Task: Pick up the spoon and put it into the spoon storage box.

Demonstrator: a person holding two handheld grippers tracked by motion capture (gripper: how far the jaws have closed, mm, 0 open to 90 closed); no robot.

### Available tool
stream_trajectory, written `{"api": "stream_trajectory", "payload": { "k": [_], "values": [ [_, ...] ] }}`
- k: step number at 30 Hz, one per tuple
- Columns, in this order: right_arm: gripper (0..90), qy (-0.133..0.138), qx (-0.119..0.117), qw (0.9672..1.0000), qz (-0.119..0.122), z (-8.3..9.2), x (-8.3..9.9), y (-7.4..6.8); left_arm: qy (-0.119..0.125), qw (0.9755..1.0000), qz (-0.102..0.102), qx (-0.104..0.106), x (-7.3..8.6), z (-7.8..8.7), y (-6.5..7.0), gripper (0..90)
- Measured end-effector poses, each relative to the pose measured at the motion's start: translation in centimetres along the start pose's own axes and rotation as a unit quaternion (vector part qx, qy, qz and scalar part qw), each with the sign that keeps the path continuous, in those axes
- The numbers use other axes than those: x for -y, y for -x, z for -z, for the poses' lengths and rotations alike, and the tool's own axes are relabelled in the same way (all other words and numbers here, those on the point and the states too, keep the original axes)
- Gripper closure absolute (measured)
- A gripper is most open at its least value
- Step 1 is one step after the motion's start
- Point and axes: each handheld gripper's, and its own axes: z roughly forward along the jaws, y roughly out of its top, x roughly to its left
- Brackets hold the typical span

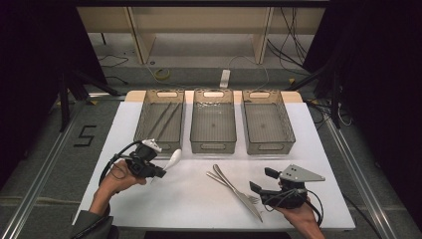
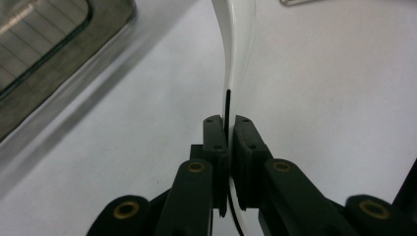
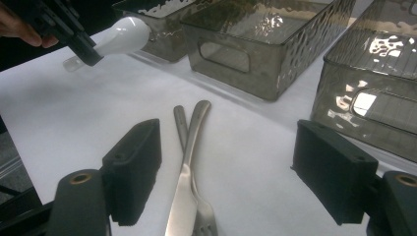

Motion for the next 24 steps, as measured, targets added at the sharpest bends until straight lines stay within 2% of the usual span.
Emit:
{"api": "stream_trajectory", "payload": {
  "k": [5,6,12,14,18,21,24],
  "values": [
    [27.4,-0.001,0.0,1.0,0.001,0.0,0.0,0.0,0.029,0.9995,0.009,-0.008,-0.8,0.4,0.7,85.2],
    [27.4,-0.002,0.001,1.0,0.0,-0.1,0.0,0.0,0.031,0.9994,0.006,-0.011,-0.9,0.4,0.7,85.2],
    [27.4,-0.004,0.002,1.0,-0.001,-0.1,0.1,0.0,0.048,0.9987,0.018,-0.01,-1.8,0.5,1.2,85.2],
    [27.4,-0.004,0.003,1.0,-0.001,-0.2,0.1,0.1,0.048,0.9986,0.015,-0.013,-2.3,0.4,1.3,85.2],
    [27.4,-0.005,0.004,1.0,-0.002,-0.2,0.1,0.1,0.064,0.9976,0.024,-0.01,-3.4,0.5,1.4,85.2],
    [27.4,-0.005,0.004,1.0,-0.003,-0.2,0.1,0.1,0.07,0.9971,0.025,-0.017,-4.3,0.5,1.3,85.2],
    [27.4,-0.005,0.004,1.0,-0.004,-0.3,0.2,0.1,0.086,0.9958,0.029,-0.011,-5.3,0.7,1.2,85.2]
  ]
}}
